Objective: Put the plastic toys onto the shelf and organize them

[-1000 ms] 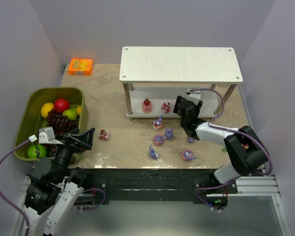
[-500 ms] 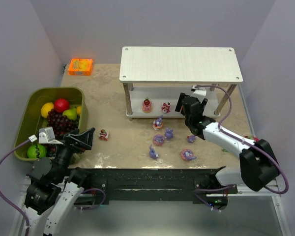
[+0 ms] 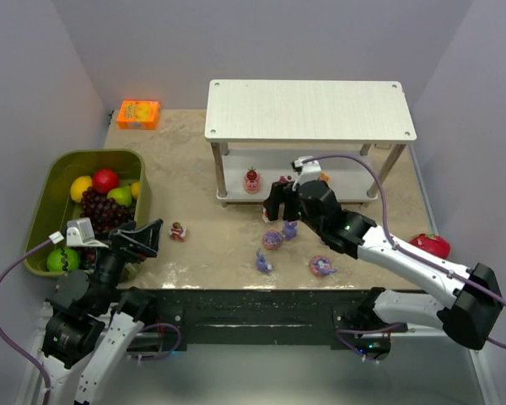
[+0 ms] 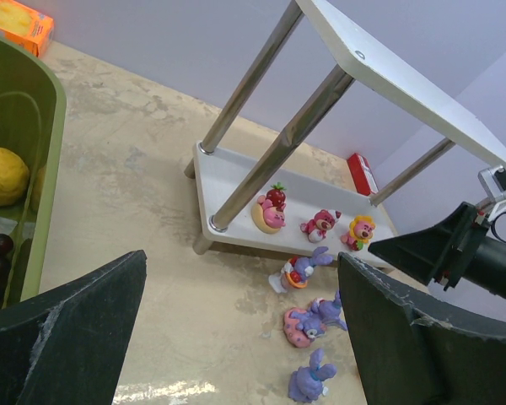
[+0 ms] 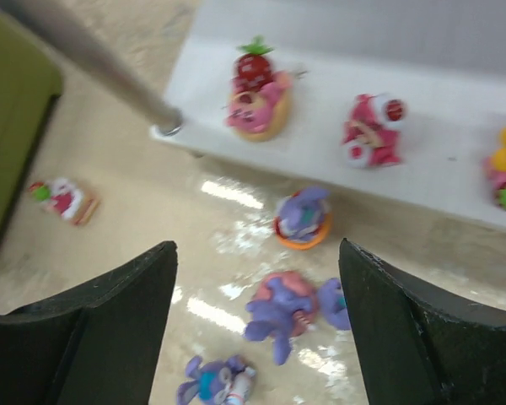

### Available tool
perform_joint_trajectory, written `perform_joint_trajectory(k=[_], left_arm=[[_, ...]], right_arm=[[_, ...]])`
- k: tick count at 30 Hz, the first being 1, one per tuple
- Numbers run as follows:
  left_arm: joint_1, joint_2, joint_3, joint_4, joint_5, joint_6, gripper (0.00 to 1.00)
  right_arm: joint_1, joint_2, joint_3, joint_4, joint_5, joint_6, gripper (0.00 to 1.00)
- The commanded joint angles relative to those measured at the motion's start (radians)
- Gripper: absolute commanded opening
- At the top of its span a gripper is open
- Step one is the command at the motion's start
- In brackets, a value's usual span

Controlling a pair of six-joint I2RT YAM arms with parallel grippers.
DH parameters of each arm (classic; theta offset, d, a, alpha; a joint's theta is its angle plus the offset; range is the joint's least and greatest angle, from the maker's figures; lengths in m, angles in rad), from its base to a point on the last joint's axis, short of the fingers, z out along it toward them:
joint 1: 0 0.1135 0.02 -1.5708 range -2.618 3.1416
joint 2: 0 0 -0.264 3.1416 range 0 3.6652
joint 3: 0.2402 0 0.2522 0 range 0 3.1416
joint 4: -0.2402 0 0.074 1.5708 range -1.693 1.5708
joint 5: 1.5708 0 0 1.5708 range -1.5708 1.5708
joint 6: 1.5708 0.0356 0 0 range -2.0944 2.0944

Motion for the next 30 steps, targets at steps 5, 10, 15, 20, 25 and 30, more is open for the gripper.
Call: perform_joint_trajectory(k=[5, 10, 15, 20, 25, 30], left_arm=[[0.007, -0.027, 0.008, 0.005, -0.017, -0.01, 1.0], [0.007, -0.024, 0.008, 0.005, -0.02, -0.013, 1.0], [0.007, -0.023, 0.006, 0.003, -0.021, -0.013, 1.0], [0.007, -0.021, 0.008, 0.003, -0.02, -0.013, 1.0], [0.007, -0.02, 0.008, 0.003, -0.014, -0.008, 0.99], [0.007, -0.026, 0.008, 0.003, -0.012, -0.008, 0.99]], right_arm=[[0.227, 0.149, 0.062, 0.177, -0.121, -0.071, 0.82], [0.394, 0.354, 0.167, 0.267, -0.003, -0.088, 0.84], [0.461, 0.581, 0.347, 0.261, 0.113, 0.075, 0.87], [0.521, 0.771, 0.484, 0.175, 0.253, 0.252, 0.89], [0.524, 0.862, 0.53, 0.236, 0.233, 0.357, 0.81], [0.524, 0.958, 0.592, 0.251, 0.164, 0.341, 0.57]])
